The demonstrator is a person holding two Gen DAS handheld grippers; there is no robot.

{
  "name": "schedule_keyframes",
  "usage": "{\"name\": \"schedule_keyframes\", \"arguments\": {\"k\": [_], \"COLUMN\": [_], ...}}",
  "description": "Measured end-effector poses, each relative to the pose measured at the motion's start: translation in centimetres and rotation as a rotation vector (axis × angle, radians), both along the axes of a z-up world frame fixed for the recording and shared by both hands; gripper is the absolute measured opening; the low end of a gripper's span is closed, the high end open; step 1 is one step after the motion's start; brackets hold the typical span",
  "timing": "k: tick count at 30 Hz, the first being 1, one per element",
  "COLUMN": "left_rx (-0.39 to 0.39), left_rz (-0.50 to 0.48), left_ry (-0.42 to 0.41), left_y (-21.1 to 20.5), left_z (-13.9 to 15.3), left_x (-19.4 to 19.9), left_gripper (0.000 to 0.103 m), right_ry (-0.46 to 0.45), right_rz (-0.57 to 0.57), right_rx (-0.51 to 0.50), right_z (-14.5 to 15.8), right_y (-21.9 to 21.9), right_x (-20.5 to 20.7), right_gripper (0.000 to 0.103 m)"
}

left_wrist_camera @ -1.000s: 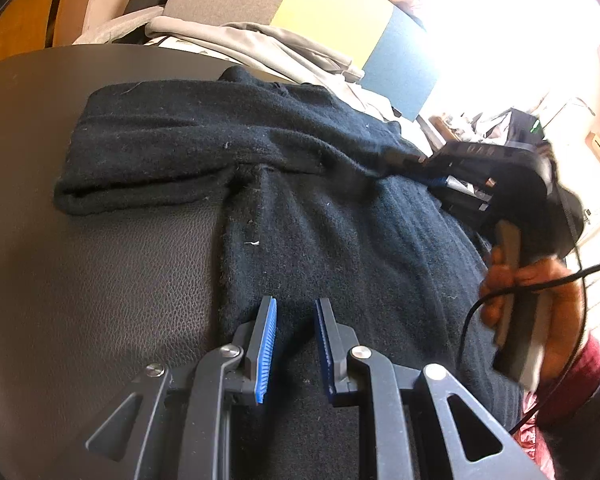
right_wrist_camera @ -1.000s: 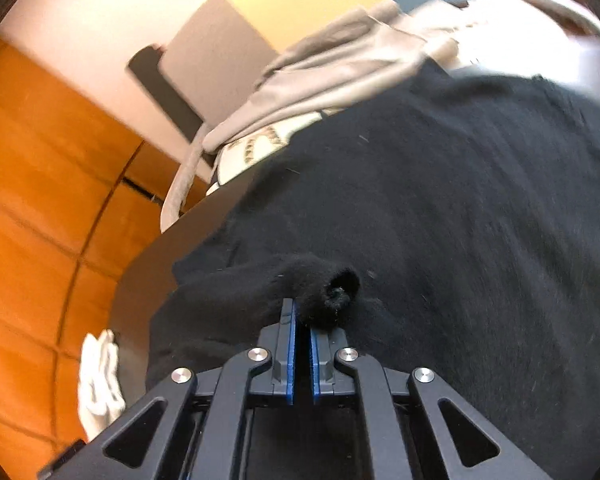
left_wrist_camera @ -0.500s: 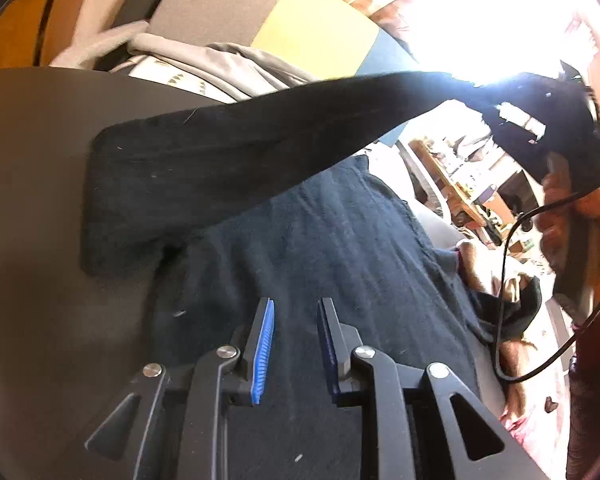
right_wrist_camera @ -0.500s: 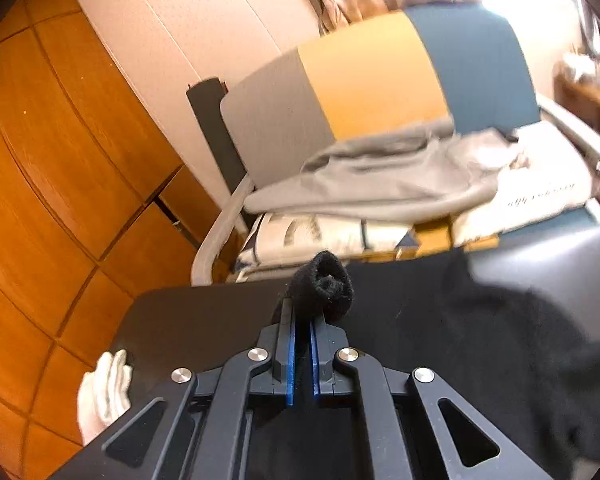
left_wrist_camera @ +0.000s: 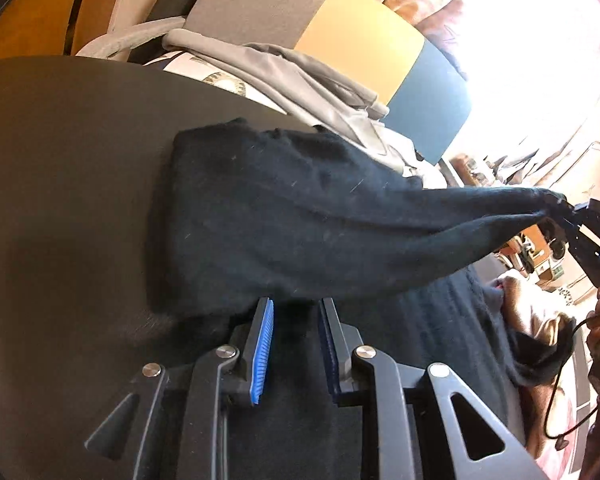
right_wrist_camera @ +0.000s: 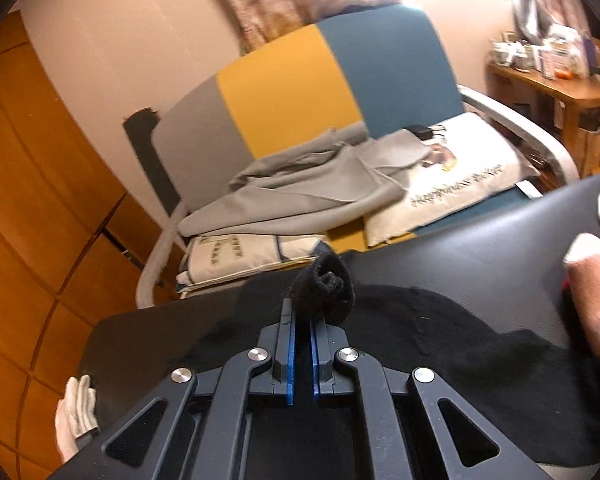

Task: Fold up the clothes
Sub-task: 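Lift the hem with the right gripper and fold it over the body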

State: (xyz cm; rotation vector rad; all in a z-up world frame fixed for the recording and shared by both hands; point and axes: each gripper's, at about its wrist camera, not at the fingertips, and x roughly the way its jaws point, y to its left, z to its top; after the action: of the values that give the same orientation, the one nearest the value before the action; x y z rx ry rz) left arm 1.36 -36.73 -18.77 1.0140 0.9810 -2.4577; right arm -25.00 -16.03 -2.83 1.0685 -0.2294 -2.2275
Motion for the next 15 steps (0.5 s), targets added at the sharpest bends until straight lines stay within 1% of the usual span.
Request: {"name": "schedule_keyframes", "arguments": {"k": [4,10,15], "left_rx": [0.004,-0.041,-0.002], "left_rz": [-0.007,-0.024,-0.015], "left_ry": [0.024,0.014,0.018], "left_y": [0.1,0.6,0.4], "left_z": [-0.6,-0.6,0.0], "left_x": [1.0,1.6,1.4], "left_gripper": [0.023,0.022,0.023], "right_ry": [-0.03,-0.115,-0.195], "right_rz": [-0.069,-0.129,-0.147], "right_rx": [0.012,0.018,0.011], "right_z": [-1.8,-5.4,-9.1], "right_y": [2.8,6.3,8.0], "right_x": [-1.0,-2.2,-2.0], "right_gripper": [0.006,0.006,0.006]}}
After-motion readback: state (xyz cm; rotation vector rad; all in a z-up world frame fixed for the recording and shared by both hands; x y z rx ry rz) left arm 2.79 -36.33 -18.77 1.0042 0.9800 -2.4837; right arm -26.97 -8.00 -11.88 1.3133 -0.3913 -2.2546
